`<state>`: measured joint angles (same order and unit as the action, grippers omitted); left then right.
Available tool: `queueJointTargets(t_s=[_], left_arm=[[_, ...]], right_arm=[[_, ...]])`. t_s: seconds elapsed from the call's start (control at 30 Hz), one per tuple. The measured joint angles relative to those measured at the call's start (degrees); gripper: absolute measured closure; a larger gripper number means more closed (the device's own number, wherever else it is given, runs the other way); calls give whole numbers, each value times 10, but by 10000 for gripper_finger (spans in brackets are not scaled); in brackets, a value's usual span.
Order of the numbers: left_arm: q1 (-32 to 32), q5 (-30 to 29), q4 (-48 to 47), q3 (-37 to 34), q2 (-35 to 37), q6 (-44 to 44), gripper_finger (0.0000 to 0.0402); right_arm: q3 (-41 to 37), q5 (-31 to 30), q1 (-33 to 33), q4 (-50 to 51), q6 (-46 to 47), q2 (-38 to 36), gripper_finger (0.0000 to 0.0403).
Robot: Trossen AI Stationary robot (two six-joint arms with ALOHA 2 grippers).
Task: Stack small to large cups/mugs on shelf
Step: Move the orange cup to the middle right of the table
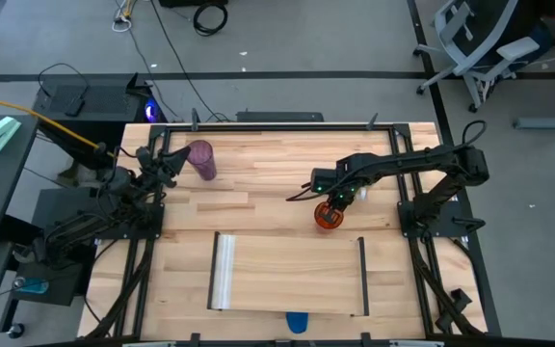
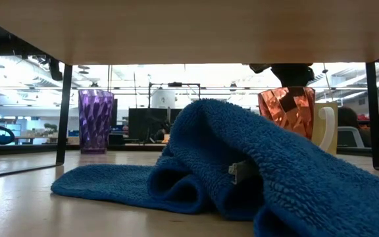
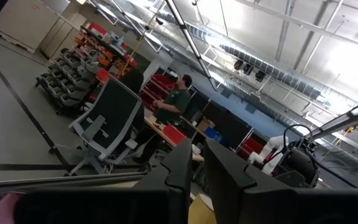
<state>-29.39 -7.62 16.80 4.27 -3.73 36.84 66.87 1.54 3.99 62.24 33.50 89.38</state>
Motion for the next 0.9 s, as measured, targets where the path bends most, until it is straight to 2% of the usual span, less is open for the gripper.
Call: queueJointTargets(t_s=[0.67, 0.9], left_arm=[[0, 0, 0, 0, 0, 0, 351], [0, 0, 0, 0, 0, 0, 339]], right_arm=[[0, 13, 0, -7, 15, 1, 330], [0, 17, 0, -5, 31, -30, 318]])
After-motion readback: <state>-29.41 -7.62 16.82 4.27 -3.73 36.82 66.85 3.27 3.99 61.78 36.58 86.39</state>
